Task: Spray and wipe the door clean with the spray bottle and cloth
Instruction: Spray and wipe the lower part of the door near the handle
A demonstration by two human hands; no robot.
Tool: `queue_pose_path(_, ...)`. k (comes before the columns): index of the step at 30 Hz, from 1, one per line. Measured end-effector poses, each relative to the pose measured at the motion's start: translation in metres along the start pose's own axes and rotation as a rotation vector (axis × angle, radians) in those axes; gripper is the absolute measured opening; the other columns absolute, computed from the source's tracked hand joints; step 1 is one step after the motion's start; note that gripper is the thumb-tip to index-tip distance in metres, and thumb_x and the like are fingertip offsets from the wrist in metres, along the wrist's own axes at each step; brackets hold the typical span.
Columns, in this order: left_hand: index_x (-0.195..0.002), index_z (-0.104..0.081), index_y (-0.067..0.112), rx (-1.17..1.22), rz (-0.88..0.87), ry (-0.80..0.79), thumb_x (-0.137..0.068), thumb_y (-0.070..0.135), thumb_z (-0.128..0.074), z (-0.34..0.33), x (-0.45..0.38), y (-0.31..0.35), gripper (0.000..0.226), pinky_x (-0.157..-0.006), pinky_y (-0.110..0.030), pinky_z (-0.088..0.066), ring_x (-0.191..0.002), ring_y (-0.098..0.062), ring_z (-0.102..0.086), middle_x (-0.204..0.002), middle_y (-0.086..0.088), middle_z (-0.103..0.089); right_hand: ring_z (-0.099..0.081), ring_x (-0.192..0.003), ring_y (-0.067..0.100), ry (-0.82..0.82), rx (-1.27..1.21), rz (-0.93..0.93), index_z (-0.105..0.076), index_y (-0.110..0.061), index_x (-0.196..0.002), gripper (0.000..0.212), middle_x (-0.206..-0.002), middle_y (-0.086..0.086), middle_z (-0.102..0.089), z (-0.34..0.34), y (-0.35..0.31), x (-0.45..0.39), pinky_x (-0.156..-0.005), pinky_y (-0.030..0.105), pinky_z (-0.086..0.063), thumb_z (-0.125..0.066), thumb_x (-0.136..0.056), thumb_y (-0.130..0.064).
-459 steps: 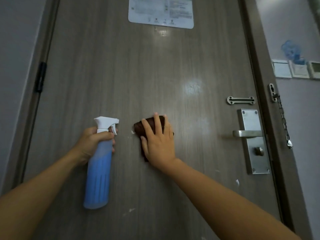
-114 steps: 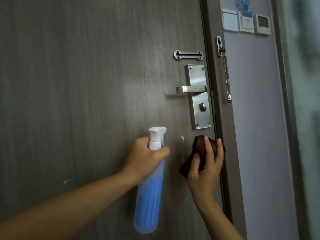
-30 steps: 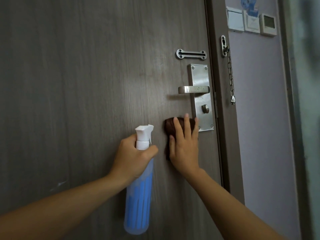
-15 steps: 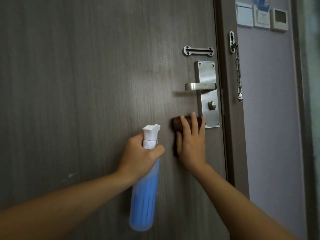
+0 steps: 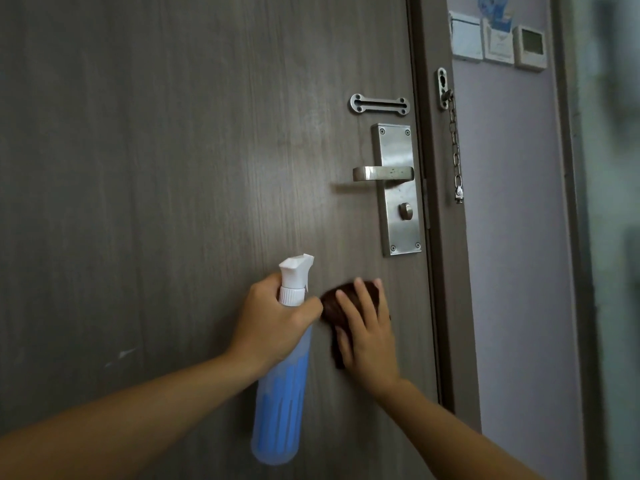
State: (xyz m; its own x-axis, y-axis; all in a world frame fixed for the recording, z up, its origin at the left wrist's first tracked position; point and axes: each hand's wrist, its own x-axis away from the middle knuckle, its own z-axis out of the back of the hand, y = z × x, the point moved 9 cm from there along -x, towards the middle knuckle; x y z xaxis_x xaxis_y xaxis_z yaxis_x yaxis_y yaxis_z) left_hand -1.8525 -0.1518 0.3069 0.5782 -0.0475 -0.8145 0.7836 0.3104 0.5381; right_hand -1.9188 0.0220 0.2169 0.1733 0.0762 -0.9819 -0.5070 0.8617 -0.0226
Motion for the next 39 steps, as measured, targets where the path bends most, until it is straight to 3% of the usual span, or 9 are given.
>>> queue_pose_path(4,-0.061,-0.054,0.027,-0.010,0.018,-0.022,-0.068,0.030,-0.072,-0.006,0.008,-0.010,0.019,-0.048,-0.022,-0.038,-0.048,-0.003,-0.047,-0.053,0.009,-0.054,-0.007,-0.158,0.041,-0.031,0.004,-0.148,-0.037,-0.024,-0.155,0.060,-0.170,0.008,-0.020,0.012,0.029,0.014,-0.116,0.060,-0.037,-0.061,-0.100,-0.023)
queue_pose_path(10,-0.062,-0.054,0.029,0.002,0.001,-0.014,-0.069,0.027,-0.072,-0.019,0.011,-0.009,0.020,-0.046,-0.017,-0.038,-0.048,-0.001,-0.049,-0.052,0.012,-0.055,-0.006,-0.156,0.046,0.169,-0.054,-0.520,-0.047,-0.017,-0.153,0.054,-0.168,0.014,-0.025,0.020,0.021,-0.044,-0.117,0.063,-0.030,-0.058,-0.101,-0.017)
queue_pose_path(16,-0.071,-0.060,0.023,0.058,0.033,0.026,-0.071,0.026,-0.073,-0.029,0.024,-0.025,0.013,-0.049,-0.016,-0.045,-0.053,0.000,-0.057,-0.060,0.010,-0.063,-0.003,-0.158,0.041,0.069,-0.008,-0.096,-0.040,-0.022,-0.156,0.056,-0.171,0.009,-0.019,0.009,0.008,-0.025,-0.121,0.054,-0.025,-0.053,-0.102,-0.026)
queue_pose_path(18,-0.069,-0.059,0.020,0.054,0.062,0.024,-0.070,0.026,-0.073,-0.032,0.029,-0.035,0.015,-0.048,-0.017,-0.044,-0.051,-0.001,-0.055,-0.057,0.008,-0.060,-0.005,-0.158,0.042,0.049,0.027,-0.071,-0.040,-0.023,-0.156,0.057,-0.171,0.010,-0.018,0.017,0.032,-0.009,-0.122,0.052,-0.027,-0.055,-0.102,-0.022)
queue_pose_path(23,-0.068,-0.056,0.014,0.059,0.098,0.017,-0.068,0.026,-0.072,-0.039,0.031,-0.044,0.020,-0.047,-0.021,-0.041,-0.050,-0.002,-0.050,-0.054,0.007,-0.055,0.007,-0.158,0.039,0.141,-0.020,-0.573,-0.039,-0.018,-0.157,0.056,-0.173,0.009,-0.006,0.040,0.100,-0.009,-0.123,0.062,-0.025,-0.055,-0.104,-0.016)
queue_pose_path(27,-0.073,-0.060,0.007,0.074,0.089,0.034,-0.069,0.028,-0.072,-0.041,0.026,-0.040,0.026,-0.049,-0.022,-0.043,-0.052,-0.005,-0.052,-0.057,0.006,-0.057,0.015,-0.157,0.039,0.233,-0.070,-0.729,-0.033,-0.020,-0.160,0.056,-0.173,0.010,0.001,0.035,0.094,-0.026,-0.124,0.062,-0.020,-0.049,-0.107,-0.020)
queue_pose_path(29,-0.074,-0.060,0.006,0.082,0.084,0.046,-0.069,0.028,-0.072,-0.043,0.023,-0.037,0.025,-0.050,-0.023,-0.044,-0.053,-0.005,-0.053,-0.057,0.006,-0.057,0.017,-0.156,0.039,0.216,-0.071,-0.663,-0.031,-0.019,-0.161,0.058,-0.173,0.010,0.003,0.029,0.080,-0.024,-0.122,0.063,-0.020,-0.048,-0.106,-0.022)
queue_pose_path(34,-0.067,-0.055,0.022,0.089,0.066,0.017,-0.070,0.028,-0.072,-0.054,0.022,-0.038,0.018,-0.049,-0.020,-0.041,-0.051,-0.001,-0.050,-0.055,0.010,-0.055,0.006,-0.158,0.041,-0.026,0.007,-0.071,-0.033,-0.025,-0.158,0.057,-0.173,0.009,-0.004,0.021,0.062,-0.009,-0.122,0.053,-0.019,-0.049,-0.103,-0.024)
queue_pose_path(39,-0.064,-0.054,0.026,0.073,0.062,-0.007,-0.070,0.029,-0.072,-0.058,0.022,-0.037,0.018,-0.048,-0.021,-0.039,-0.049,-0.001,-0.049,-0.053,0.010,-0.054,0.010,-0.158,0.037,0.066,-0.009,-0.448,-0.034,-0.021,-0.159,0.059,-0.173,0.007,-0.001,0.041,0.113,-0.013,-0.123,0.055,-0.024,-0.053,-0.104,-0.016)
